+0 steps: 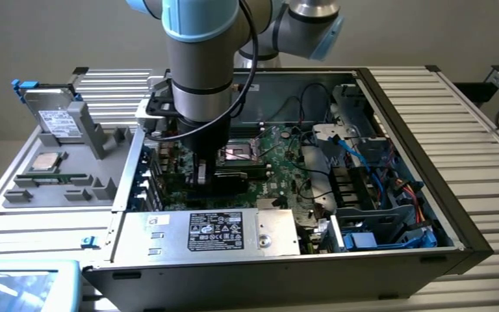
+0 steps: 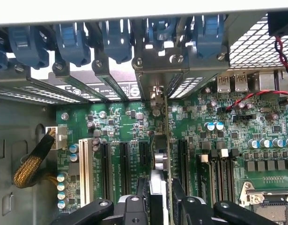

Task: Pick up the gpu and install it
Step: 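Insert the gpu into the slot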

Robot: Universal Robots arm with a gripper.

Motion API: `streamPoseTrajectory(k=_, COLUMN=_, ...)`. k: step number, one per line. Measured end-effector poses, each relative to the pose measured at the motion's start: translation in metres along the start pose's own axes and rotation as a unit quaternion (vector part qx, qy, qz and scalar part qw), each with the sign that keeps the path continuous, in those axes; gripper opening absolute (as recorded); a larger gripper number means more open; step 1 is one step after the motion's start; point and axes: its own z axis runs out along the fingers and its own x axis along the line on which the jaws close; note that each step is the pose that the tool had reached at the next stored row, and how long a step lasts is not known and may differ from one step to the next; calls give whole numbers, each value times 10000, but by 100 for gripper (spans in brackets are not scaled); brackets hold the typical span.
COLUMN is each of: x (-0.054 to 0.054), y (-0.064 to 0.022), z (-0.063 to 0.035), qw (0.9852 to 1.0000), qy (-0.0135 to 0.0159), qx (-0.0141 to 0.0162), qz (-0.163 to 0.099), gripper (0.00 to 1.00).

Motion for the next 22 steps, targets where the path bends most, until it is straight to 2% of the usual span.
streamPoseTrajectory(k=6, x=1, y=1, z=-2, qw=10000, qy=0, qx=24, qz=8, gripper=35)
streamPoseTrajectory(k=7, x=0, y=0, z=-1, qw=10000, qy=-1, qx=29, qz=11, gripper=41)
streamPoseTrajectory(k=10, x=0, y=0, z=2, qw=10000, qy=-4, qx=42, qz=27, gripper=41)
streamPoseTrajectory(k=13, x=-33, y=3, z=-1, qw=10000, qy=-6, qx=69, qz=47, gripper=41)
streamPoseTrajectory(k=16, x=-85, y=12, z=-121, qw=9999, qy=-8, qx=100, qz=47, gripper=41)
streamPoseTrajectory(k=22, x=-88, y=27, z=-395, qw=9999, qy=-9, qx=101, qz=47, gripper=41)
